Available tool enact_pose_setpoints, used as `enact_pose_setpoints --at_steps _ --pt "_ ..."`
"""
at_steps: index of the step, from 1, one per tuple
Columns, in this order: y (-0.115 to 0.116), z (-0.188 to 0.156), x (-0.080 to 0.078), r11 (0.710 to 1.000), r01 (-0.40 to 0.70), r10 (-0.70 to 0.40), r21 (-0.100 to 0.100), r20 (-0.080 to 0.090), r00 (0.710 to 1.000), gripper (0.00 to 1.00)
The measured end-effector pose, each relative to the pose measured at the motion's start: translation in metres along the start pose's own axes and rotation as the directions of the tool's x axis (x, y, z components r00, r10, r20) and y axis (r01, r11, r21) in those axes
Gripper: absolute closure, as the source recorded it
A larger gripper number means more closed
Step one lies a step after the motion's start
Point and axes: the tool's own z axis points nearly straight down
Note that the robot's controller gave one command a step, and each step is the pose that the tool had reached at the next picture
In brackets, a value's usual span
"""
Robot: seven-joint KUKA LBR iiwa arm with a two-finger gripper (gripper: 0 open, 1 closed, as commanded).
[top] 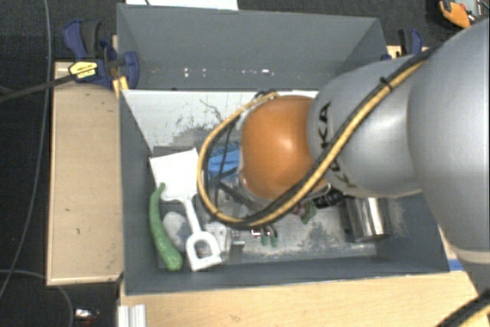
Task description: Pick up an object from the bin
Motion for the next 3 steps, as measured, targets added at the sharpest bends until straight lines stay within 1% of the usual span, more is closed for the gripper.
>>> enact_pose_setpoints --at_steps 1,2,3 --pt "-0.001 -0.004 -0.002 1.0 -0.006 0.007 -0.002 0.008 1.0 0.0" --pt "0.06 0.062 -0.011 0.933 0.361 -0.361 0.0 0.011 0.932 0.0" --pt "0.072 0.008 -0.001 0.969 0.248 -0.248 0.001 0.011 0.969 0.0"
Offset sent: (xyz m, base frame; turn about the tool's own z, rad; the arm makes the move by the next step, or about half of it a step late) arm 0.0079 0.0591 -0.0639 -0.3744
